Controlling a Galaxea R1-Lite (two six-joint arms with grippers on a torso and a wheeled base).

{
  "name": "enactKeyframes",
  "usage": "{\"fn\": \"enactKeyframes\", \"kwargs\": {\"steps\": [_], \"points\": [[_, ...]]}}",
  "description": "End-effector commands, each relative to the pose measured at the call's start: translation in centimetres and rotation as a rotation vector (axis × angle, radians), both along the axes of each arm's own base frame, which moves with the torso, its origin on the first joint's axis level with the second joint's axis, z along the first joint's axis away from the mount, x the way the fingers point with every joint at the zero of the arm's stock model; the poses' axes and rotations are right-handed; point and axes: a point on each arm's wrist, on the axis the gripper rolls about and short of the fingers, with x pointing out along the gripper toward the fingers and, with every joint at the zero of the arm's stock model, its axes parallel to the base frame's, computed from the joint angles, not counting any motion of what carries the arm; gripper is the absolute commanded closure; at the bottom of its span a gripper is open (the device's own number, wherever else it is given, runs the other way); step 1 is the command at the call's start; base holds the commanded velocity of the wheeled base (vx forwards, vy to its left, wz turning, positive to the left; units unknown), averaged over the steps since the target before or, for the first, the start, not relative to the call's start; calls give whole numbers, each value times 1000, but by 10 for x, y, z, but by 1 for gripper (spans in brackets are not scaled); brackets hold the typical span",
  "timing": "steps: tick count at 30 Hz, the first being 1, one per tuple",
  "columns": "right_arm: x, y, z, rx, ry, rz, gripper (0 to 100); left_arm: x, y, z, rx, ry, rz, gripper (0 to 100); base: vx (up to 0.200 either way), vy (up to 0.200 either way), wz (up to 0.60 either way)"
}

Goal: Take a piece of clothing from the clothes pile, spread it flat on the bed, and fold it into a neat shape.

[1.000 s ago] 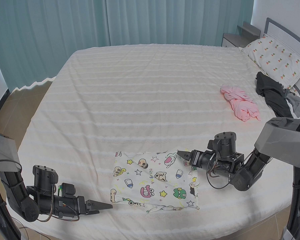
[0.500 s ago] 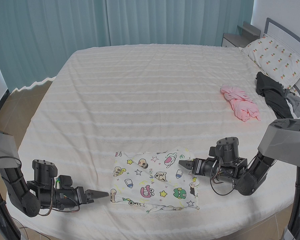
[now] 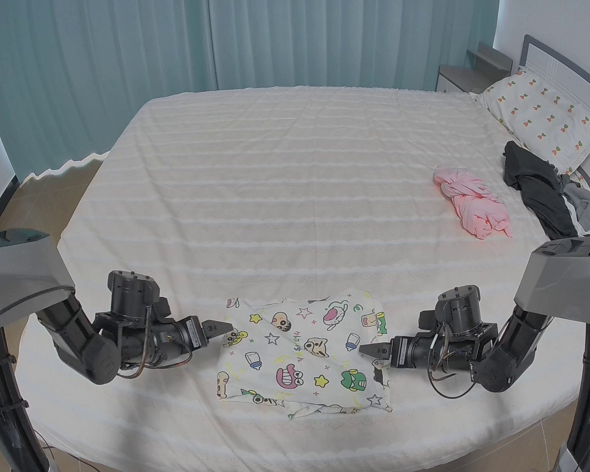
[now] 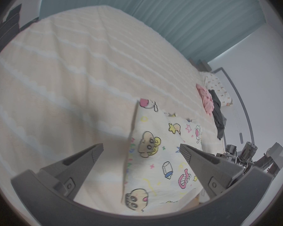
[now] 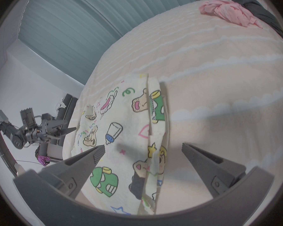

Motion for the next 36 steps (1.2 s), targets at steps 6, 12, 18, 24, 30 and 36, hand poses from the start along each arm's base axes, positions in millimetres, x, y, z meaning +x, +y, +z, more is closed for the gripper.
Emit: {"fn": "enactKeyframes", "kwargs": {"steps": [6,12,18,24,30,36], "points": [[-1,7,-11,20,64,71,0,29,-26,-22,-8,68,-137,0,0,0,0],[2,21,-13,16,90,107,0,29,-28,-32,-27,102,-174,0,0,0,0],[5,28,-17,17,90,119,0,30,-30,-35,-66,115,-221,0,0,0,0],[7,35,-19,20,85,134,0,31,-37,-38,-76,89,-243,0,0,0,0],[8,51,-21,43,90,153,100,25,-49,-39,-76,93,-278,100,0,0,0],[7,51,-17,65,98,136,100,22,-49,-38,-79,104,-276,100,0,0,0]]}}
